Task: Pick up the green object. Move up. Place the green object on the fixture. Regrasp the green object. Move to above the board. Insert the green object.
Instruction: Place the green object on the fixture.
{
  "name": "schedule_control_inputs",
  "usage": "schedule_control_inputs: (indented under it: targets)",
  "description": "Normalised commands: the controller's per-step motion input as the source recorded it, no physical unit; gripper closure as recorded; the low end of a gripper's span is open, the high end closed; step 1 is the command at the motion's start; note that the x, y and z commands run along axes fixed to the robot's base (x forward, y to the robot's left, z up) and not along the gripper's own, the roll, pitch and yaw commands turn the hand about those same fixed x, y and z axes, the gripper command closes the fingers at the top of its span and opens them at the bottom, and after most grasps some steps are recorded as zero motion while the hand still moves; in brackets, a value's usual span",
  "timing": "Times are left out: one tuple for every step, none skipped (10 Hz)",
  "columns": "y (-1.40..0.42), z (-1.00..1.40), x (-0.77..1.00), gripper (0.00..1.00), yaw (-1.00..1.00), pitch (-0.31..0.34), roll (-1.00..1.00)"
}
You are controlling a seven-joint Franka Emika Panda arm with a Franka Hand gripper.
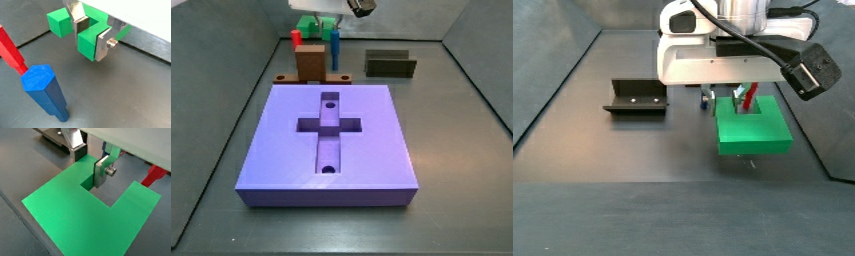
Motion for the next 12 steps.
schedule_control_inputs:
  targets:
    - [-0.25,0.0,0.45,1.0,-0.22,0.0,0.0]
    - [0.2,0.05,0.79,1.0,-0.25,-0.166,-0.9]
    - [0.1,0.03,0.8,1.0,-0.15,-0.326,-0.9]
    - [0.05,0.03,0.77,1.0,-0.12,-0.36,-0.8]
    - [0.01,0.02,0.79,1.0,-0.11,-0.346,-0.72]
    - [0.0,0.03,0.86,1.0,-0.12,-0.274,-0.56]
    - [-0.06,0.07,1.0,1.0,-0.07,0.0,-0.4]
    - [0.0,0.17,1.0,1.0,-0.06,0.0,-0.21]
    - [-0.01,0.2,1.0,1.0,-0.06,0.0,-0.23]
    - [-0.02,0.21,1.0,1.0,-0.07,0.0,-0.29]
    - [-0.04,0.25,1.0,1.0,-0.08,0.0,-0.33]
    - [-0.03,0.25,1.0,1.0,-0.05,0.0,-0.39]
